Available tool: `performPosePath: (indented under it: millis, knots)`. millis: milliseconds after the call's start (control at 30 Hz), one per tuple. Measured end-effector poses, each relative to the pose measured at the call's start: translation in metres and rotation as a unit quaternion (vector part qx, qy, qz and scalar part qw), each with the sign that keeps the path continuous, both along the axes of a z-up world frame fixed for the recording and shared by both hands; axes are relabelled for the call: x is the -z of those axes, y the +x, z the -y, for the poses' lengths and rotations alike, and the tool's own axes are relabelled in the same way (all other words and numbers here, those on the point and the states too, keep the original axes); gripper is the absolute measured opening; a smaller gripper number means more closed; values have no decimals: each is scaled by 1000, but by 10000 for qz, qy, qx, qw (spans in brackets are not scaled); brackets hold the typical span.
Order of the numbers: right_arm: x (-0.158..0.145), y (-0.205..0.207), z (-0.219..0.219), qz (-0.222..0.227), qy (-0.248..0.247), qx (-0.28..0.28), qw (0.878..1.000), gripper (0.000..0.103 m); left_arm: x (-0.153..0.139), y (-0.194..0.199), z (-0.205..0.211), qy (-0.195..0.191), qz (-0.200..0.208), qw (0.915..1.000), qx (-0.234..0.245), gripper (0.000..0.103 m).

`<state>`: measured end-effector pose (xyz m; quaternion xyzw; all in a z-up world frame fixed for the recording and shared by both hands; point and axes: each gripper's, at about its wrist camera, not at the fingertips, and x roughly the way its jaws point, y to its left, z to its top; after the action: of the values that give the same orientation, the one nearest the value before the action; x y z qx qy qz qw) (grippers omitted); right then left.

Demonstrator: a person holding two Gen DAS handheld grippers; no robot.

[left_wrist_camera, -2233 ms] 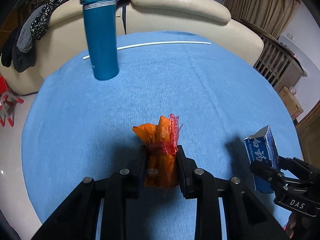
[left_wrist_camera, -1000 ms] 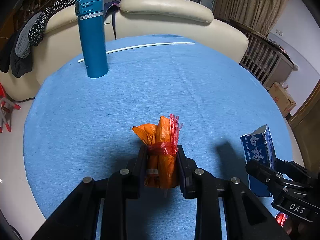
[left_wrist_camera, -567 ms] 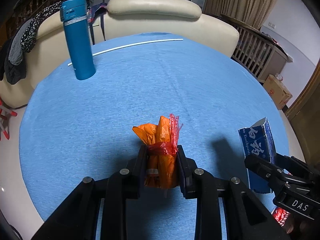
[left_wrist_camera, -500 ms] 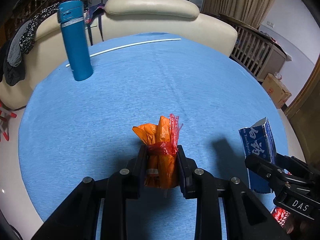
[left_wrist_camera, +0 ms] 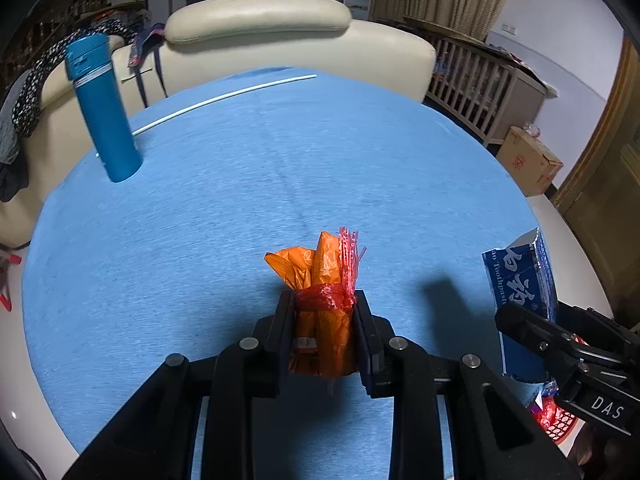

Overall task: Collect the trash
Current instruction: 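Carry the foil packet and orange wrapper over the red wastebasket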

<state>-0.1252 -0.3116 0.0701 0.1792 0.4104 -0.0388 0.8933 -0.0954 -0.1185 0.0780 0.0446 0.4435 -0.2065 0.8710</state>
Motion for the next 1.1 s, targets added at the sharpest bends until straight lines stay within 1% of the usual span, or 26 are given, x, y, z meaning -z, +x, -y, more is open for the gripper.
performPosePath:
  millis: [233, 667, 933, 1100]
  knots:
    - [-3, -25, 18, 48, -34, 283, 9996, 67, -2, -15, 21, 35, 45, 9996, 283, 29]
    - [-5, -80, 66, 52, -102, 1053, 9944, 67, -2, -46, 66, 57, 80, 9958, 910, 29]
    - [-8, -128, 104, -18, -184, 1727, 9848, 66, -6, -64, 91, 6, 121, 9919, 1263, 29]
    - [-11, -152, 122, -53, -260, 2037, 9787, 66, -10, -78, 113, -26, 153, 9875, 1566, 29]
